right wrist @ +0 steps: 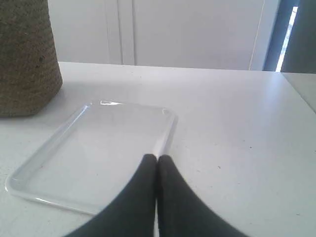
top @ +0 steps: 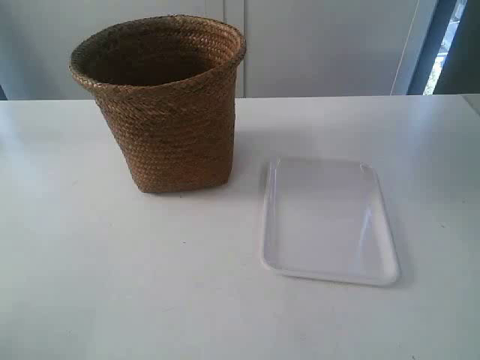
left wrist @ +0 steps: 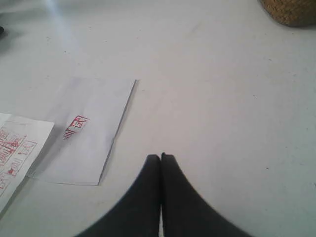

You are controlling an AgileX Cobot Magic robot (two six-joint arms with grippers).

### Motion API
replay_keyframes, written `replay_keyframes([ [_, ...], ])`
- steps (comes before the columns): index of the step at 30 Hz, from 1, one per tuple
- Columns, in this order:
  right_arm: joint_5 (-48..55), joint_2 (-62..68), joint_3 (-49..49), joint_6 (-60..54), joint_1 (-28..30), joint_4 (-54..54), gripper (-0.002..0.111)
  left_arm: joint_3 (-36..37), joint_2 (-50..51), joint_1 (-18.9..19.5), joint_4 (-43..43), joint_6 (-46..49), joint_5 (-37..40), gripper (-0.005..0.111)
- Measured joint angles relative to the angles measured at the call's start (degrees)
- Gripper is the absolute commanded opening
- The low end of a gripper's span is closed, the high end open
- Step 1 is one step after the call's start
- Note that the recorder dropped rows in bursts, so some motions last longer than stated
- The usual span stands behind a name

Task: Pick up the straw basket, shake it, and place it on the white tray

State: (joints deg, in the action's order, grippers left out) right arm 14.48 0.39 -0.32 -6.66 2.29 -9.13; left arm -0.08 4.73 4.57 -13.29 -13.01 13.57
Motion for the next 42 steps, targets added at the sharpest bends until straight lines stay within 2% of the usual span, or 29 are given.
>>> replay_keyframes([
  [12,-6.60,0.00,0.00,0.60,0.00,0.00,0.000,0.00,0.00,0.00,0.00,0.00,0.00,0.000],
  [16,-9.94,0.00,0.00,10.26,0.00,-1.10,0.000,0.00,0.00,0.00,0.00,0.00,-1.95,0.000],
  [17,-11.79,0.00,0.05,11.58,0.00,-1.23,0.000,0.00,0.00,0.00,0.25,-0.12,-4.14,0.000],
  [21,-28.61,-0.09,0.05,14.49,0.00,-1.23,0.000,0.00,0.00,0.00,5.84,-11.11,-23.04,0.000],
  [24,-39.03,-0.09,0.05,20.00,0.00,-1.23,0.000,0.00,0.00,0.00,6.46,-14.59,-33.76,0.000],
  [27,-54.93,-0.22,-0.50,24.21,0.00,-1.48,0.000,-0.76,-0.03,0.00,9.77,-14.89,-55.69,0.000],
  [28,-57.05,-0.03,-1.58,24.21,0.00,-2.15,0.000,-2.43,0.41,0.00,11.49,-13.93,-58.00,0.000],
  [30,-63.45,6.86,-11.22,20.39,0.00,-7.37,0.000,-15.37,5.37,0.00,22.47,-2.34,-58.39,0.000],
  [31,-64.27,10.12,-14.70,18.48,0.00,-8.91,0.000,-19.58,7.89,0.00,25.66,0.35,-57.83,0.000],
  [32,-64.97,17.22,-21.44,15.24,0.00,-10.92,0.000,-28.04,14.38,0.00,30.02,6.16,-57.07,0.000],
  [33,-64.97,21.68,-25.43,13.77,0.00,-11.53,0.000,-31.43,17.37,0.00,30.92,7.77,-56.78,0.000],
  [34,-63.23,30.51,-33.99,11.53,0.00,-11.84,0.000,-39.93,25.36,0.00,31.93,10.78,-55.61,0.000],
  [35,-60.91,35.59,-38.60,10.98,0.00,-11.84,0.000,-43.39,28.65,0.00,31.93,12.06,-54.38,0.000],
  [36,-54.11,44.56,-47.13,10.41,0.00,-10.57,0.000,-52.05,36.50,0.00,31.93,14.57,-48.32,0.000],
  [37,-49.34,49.37,-51.92,10.28,0.00,-9.19,0.000,-56.25,40.16,0.00,31.93,15.59,-44.72,0.000],
  [38,-38.30,58.64,-60.47,10.14,0.00,-6.22,0.000,-64.13,47.06,0.00,31.57,18.02,-34.61,0.000],
  [42,-15.90,72.98,-76.64,9.85,0.00,-2.96,0.000,-75.41,58.46,0.00,31.03,22.85,-17.12,0.000],
])
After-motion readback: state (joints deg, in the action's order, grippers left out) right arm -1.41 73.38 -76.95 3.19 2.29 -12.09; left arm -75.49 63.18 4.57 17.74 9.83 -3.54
